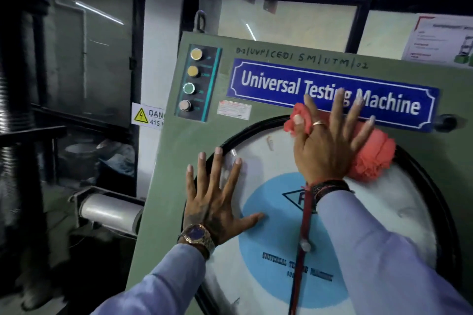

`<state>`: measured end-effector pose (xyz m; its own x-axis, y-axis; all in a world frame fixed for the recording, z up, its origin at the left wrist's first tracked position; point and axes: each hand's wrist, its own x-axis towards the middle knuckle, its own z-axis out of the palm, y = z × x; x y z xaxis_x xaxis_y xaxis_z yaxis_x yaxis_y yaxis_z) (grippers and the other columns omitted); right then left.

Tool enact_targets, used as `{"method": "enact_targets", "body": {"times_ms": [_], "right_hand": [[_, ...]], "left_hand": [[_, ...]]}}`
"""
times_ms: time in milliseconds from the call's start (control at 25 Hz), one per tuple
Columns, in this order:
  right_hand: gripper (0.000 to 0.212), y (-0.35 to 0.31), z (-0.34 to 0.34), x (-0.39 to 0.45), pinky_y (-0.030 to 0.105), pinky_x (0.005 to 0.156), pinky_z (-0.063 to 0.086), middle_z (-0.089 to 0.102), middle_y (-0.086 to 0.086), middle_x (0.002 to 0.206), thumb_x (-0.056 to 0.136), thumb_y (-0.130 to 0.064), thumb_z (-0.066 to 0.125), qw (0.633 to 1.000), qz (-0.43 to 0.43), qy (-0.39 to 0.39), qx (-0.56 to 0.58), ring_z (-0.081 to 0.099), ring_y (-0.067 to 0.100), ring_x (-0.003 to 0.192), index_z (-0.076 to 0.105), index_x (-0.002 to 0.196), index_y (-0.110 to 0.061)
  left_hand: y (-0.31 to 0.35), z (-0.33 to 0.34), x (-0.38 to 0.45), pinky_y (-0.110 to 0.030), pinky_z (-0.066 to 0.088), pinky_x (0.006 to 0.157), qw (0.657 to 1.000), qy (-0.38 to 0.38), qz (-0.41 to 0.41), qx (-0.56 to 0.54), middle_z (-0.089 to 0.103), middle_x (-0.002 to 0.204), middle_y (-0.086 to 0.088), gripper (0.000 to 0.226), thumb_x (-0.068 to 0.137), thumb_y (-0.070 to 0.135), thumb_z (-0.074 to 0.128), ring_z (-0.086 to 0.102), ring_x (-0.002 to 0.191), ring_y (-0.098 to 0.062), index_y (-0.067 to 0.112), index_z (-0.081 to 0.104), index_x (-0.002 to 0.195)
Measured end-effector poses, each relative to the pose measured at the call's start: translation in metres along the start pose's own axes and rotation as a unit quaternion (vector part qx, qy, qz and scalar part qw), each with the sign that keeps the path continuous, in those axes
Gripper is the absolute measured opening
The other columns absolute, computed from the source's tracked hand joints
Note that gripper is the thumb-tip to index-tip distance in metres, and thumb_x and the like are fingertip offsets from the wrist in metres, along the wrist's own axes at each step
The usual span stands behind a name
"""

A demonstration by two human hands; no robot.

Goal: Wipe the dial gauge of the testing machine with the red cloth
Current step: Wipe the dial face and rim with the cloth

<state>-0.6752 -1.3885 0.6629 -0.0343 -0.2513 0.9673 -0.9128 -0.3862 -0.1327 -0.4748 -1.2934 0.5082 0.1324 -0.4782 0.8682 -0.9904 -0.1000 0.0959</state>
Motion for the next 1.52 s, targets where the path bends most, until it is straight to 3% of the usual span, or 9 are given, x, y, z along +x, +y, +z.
{"method": "enact_targets", "body": {"times_ms": [160,280,440,560,800,1080,1280,1440,1520], "right_hand": [[0.045,-0.075,0.015,-0.021,0.071,0.132,0.001,0.034,0.009,0.177,0.105,-0.058,0.058,0.973,-0.223,-0.06,0.022,0.019,0.048,0.165,0.061,0.149,-0.047],[0.048,-0.074,0.014,-0.017,0.068,0.132,-0.001,0.033,0.003,0.178,0.105,-0.066,0.048,0.933,-0.343,-0.105,-0.003,0.018,0.038,0.167,0.06,0.15,-0.051],[0.048,-0.044,0.003,0.002,0.072,0.131,0.0,0.033,0.003,0.178,0.11,-0.051,0.04,0.996,-0.084,-0.042,0.009,0.017,0.039,0.167,0.06,0.153,-0.04],[0.055,-0.064,0.003,0.004,0.077,0.129,0.003,0.029,0.002,0.18,0.1,-0.039,0.047,0.996,0.064,-0.023,0.061,0.013,0.041,0.168,0.058,0.154,-0.038],[0.045,-0.116,0.02,-0.033,0.076,0.129,0.0,0.05,0.006,0.169,0.103,-0.064,0.051,0.963,-0.248,-0.096,0.033,0.026,0.042,0.164,0.08,0.125,-0.037],[0.054,-0.007,-0.013,0.028,0.081,0.124,0.01,0.056,0.009,0.162,0.103,-0.059,0.042,0.998,0.023,-0.025,-0.051,0.028,0.041,0.162,0.082,0.119,-0.027],[0.053,0.019,-0.016,0.014,0.078,0.127,0.001,0.035,0.006,0.177,0.103,-0.059,0.051,0.996,-0.058,-0.053,-0.049,0.015,0.04,0.167,0.057,0.153,-0.044],[0.052,0.093,-0.036,-0.006,0.078,0.125,0.012,0.035,0.009,0.177,0.102,-0.057,0.052,0.99,0.121,0.001,-0.077,0.019,0.04,0.166,0.059,0.151,-0.041],[0.053,0.089,-0.036,-0.007,0.078,0.125,0.013,0.037,0.009,0.176,0.1,-0.054,0.051,0.987,0.147,-0.009,-0.067,0.018,0.042,0.166,0.062,0.149,-0.038]], "left_hand": [[-0.001,0.012,-0.018,-0.072,0.015,0.131,1.0,0.004,-0.017,-0.011,0.004,0.183,-0.018,0.122,0.079,0.1,0.047,0.004,0.169,-0.045,0.028,0.023,0.174],[0.004,0.015,-0.03,-0.072,0.017,0.13,0.999,0.004,-0.036,-0.01,0.008,0.182,-0.021,0.116,0.084,0.096,0.045,0.007,0.169,-0.044,0.026,0.023,0.174],[0.002,0.014,-0.034,-0.069,0.016,0.132,0.999,0.019,-0.027,-0.019,0.01,0.182,-0.021,0.115,0.084,0.098,0.046,0.009,0.169,-0.043,0.027,0.028,0.173],[0.001,0.018,-0.033,-0.068,0.014,0.133,0.999,0.028,-0.025,-0.024,0.009,0.182,-0.021,0.115,0.084,0.097,0.046,0.008,0.169,-0.043,0.027,0.027,0.173],[0.0,0.021,-0.033,-0.07,0.016,0.132,1.0,0.015,-0.026,-0.008,0.011,0.181,-0.022,0.114,0.082,0.097,0.047,0.009,0.169,-0.043,0.025,0.038,0.169],[0.027,0.012,-0.005,-0.072,0.005,0.132,1.0,0.023,0.011,-0.008,0.008,0.183,-0.017,0.117,0.082,0.092,0.051,0.005,0.169,-0.045,0.023,0.025,0.173],[0.083,0.011,0.04,-0.075,0.003,0.13,0.999,0.03,0.034,-0.025,0.007,0.183,-0.016,0.116,0.084,0.094,0.045,0.001,0.168,-0.047,0.025,0.022,0.174],[0.085,0.01,0.057,-0.077,0.0,0.129,0.998,0.036,0.059,-0.003,0.003,0.184,-0.012,0.121,0.08,0.099,0.044,-0.002,0.168,-0.049,0.028,0.017,0.175],[0.086,0.01,0.061,-0.078,0.0,0.128,0.997,0.037,0.074,0.005,0.003,0.184,-0.012,0.123,0.078,0.099,0.047,-0.002,0.167,-0.05,0.029,0.017,0.175]]}}
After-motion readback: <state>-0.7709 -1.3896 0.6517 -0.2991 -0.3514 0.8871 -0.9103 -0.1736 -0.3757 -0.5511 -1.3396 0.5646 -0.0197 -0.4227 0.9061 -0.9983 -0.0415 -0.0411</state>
